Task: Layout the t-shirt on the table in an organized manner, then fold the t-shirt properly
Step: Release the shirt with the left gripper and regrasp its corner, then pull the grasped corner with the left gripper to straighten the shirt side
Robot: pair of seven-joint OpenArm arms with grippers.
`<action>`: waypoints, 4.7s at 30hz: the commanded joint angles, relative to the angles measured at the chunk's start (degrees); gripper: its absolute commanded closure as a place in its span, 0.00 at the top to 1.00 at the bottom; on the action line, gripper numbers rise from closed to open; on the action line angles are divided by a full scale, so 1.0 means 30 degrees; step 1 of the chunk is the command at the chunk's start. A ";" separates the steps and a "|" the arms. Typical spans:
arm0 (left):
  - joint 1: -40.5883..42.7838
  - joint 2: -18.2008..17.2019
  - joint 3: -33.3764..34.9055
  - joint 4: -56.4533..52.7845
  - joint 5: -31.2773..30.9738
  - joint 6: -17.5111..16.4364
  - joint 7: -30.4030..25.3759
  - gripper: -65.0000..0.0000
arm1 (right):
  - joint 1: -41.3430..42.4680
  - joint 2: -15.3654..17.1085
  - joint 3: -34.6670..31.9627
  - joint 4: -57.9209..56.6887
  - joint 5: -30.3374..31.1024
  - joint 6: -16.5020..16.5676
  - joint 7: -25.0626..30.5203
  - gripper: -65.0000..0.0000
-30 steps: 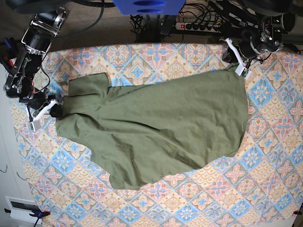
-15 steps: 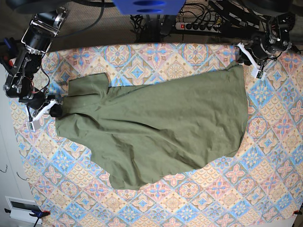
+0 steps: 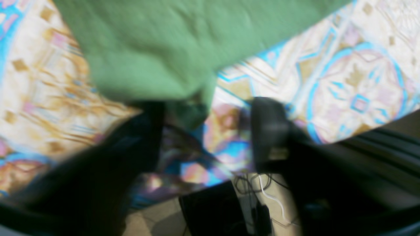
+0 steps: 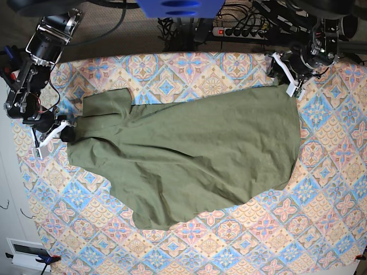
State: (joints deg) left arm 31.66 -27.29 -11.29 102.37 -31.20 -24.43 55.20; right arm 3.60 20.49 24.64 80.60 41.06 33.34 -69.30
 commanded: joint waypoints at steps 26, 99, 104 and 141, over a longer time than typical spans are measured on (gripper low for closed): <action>0.0450 -0.0823 -0.4222 -0.0320 0.0041 -0.0137 -0.1594 0.46 | 0.0369 0.0422 0.0093 0.0284 0.0453 0.0095 0.0345 0.02; -0.1513 0.1433 -0.1351 -0.0760 0.0041 -0.0283 -0.0539 0.00 | 0.0369 0.0422 0.0122 0.0314 0.0453 0.0095 0.0315 0.02; -0.0429 0.0906 -0.1409 0.0530 0.0012 -0.2334 -0.0539 0.00 | 0.0369 0.0422 0.0122 0.0314 0.0453 0.0095 0.0315 0.02; 0.3146 -0.0999 -0.4457 -0.0408 -0.1981 -0.3360 0.1541 0.62 | 0.0340 0.0422 0.0035 0.0460 0.0482 0.0095 0.0257 0.02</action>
State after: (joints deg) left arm 40.18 -29.45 -23.94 100.33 -36.64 -34.35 59.86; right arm 3.60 20.49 24.56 80.90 41.32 33.34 -69.71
